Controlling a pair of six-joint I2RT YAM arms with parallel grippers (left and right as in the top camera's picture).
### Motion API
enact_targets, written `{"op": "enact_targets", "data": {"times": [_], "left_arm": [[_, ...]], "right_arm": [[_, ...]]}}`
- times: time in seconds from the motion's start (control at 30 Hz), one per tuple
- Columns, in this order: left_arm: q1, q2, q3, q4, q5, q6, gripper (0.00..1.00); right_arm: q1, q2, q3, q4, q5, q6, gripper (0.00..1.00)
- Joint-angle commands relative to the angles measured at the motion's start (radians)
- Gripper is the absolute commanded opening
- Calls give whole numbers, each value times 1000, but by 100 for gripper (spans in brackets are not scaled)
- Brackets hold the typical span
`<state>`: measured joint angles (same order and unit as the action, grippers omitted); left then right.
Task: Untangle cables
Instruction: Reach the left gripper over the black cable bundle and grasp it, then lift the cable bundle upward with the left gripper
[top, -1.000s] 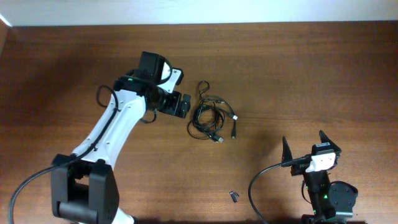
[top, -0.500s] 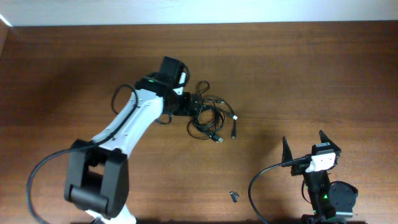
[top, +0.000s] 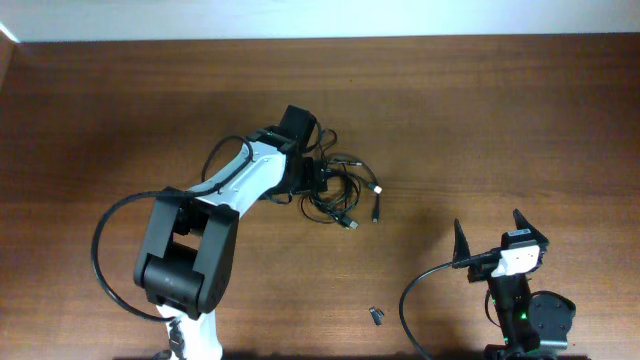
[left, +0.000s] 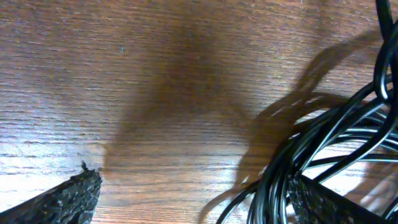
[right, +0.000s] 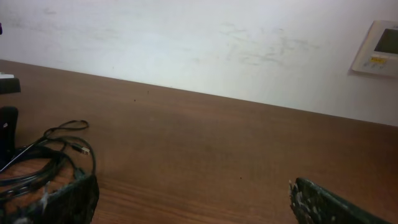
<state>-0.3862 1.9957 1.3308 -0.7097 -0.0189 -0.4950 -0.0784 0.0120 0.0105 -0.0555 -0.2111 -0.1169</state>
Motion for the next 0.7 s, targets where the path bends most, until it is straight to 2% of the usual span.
{"op": "enact_targets", "data": {"times": [0.0,0.3,0.67], "left_arm": [[-7,21,18,6,4,-16,99],[-103,22,18,17,-9,2,99],[-108,26,18,32,-49,2,99]], "right_arm": [[5,-8,-5,-7,1,-6,99],[5,-8,-5,-7,1,-6,99],[5,-8,-5,-7,1,-6,99]]}}
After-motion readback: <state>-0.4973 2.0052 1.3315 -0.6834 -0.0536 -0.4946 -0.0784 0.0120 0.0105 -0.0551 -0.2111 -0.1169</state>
